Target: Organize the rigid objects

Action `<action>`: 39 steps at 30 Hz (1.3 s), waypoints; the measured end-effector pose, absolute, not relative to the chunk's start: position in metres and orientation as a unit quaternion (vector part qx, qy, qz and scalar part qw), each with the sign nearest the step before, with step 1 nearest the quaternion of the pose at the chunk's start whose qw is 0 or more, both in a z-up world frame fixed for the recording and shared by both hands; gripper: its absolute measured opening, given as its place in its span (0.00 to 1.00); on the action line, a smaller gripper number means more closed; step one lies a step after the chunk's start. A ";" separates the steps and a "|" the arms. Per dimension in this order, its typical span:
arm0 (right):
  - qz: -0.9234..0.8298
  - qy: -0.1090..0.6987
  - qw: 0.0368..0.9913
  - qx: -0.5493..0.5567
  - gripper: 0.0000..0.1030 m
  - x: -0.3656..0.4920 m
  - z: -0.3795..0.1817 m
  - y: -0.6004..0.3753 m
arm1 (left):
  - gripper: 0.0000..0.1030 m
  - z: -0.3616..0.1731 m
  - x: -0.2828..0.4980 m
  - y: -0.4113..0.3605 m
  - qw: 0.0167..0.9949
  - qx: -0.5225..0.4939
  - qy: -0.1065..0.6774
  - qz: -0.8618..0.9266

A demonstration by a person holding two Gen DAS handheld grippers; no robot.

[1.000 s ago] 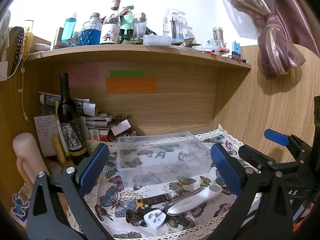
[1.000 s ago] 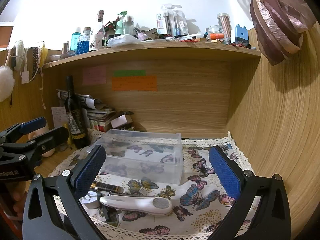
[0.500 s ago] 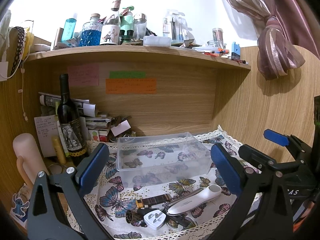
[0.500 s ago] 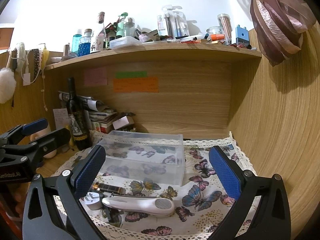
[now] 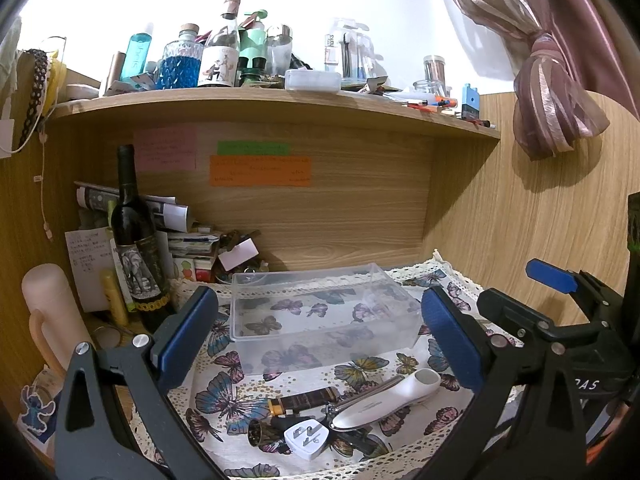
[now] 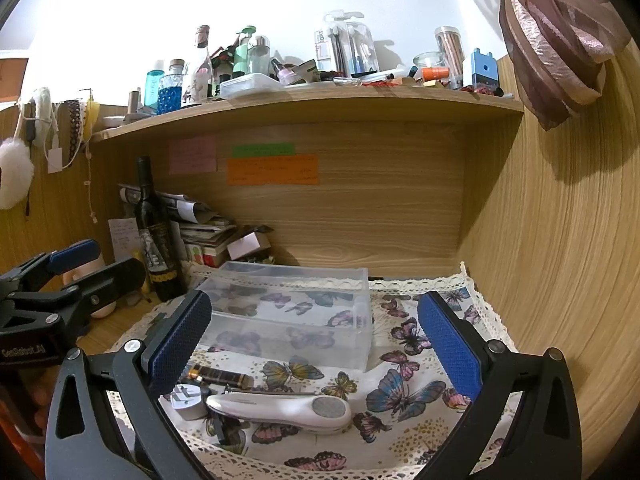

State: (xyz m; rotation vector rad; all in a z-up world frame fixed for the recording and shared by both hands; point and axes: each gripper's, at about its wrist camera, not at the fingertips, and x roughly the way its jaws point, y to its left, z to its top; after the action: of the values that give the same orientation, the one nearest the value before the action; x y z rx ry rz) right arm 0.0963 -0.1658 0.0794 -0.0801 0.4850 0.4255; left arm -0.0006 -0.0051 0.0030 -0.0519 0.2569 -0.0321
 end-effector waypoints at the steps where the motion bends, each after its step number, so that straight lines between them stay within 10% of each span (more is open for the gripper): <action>1: 0.209 0.239 0.947 -0.039 1.00 0.096 0.079 -0.166 | 1.00 0.003 -0.001 -0.005 0.991 -0.026 0.128 -0.016; 30: 0.212 0.253 0.944 -0.028 1.00 0.103 0.073 -0.168 | 0.94 -0.002 0.008 0.003 0.989 -0.036 0.143 -0.015; 39: 0.232 0.333 0.914 -0.022 0.72 0.117 0.034 -0.173 | 0.81 -0.038 0.018 0.024 0.977 -0.037 0.211 0.007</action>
State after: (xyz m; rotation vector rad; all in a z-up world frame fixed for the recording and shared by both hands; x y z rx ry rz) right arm 0.1166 -0.1725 0.0342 -0.0451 0.6866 0.4779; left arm 0.0177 0.0238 -0.0383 -0.0747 0.4247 0.0136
